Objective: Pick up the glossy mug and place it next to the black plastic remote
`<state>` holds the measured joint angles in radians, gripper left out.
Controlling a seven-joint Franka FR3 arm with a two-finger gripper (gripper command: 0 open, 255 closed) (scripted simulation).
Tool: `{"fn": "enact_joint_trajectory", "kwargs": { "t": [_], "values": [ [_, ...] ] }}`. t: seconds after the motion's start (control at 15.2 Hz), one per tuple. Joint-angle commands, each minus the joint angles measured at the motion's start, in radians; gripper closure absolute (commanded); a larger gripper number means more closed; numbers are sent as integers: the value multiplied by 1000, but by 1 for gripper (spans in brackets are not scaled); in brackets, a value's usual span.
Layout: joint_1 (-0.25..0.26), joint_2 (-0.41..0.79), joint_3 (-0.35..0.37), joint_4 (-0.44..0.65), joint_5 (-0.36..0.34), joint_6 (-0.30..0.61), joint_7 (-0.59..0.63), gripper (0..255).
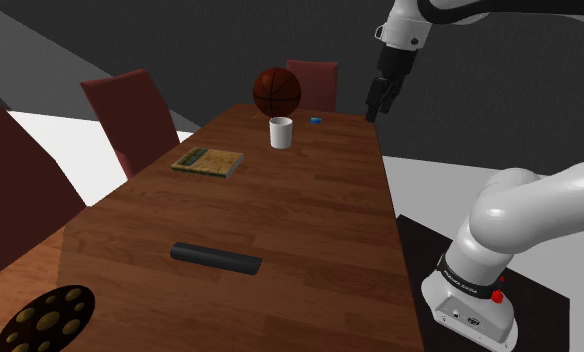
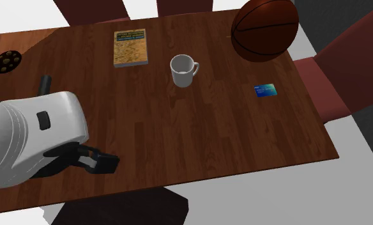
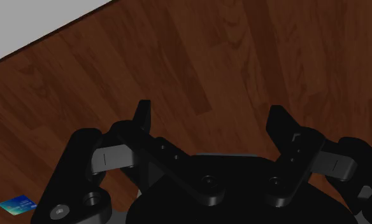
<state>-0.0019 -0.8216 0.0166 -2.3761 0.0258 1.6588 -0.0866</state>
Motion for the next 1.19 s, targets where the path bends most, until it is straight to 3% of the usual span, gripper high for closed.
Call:
{"fn": "enact_joint_trajectory", "kwargs": {
  "t": [0.0,0.59,1.12],
  "values": [
    [0,0,0,0,0,0,0,0],
    [4,327,2,117,-20,229,-36,0],
    [7,630,7,311,-40,354,-59,0]
  ]
}}
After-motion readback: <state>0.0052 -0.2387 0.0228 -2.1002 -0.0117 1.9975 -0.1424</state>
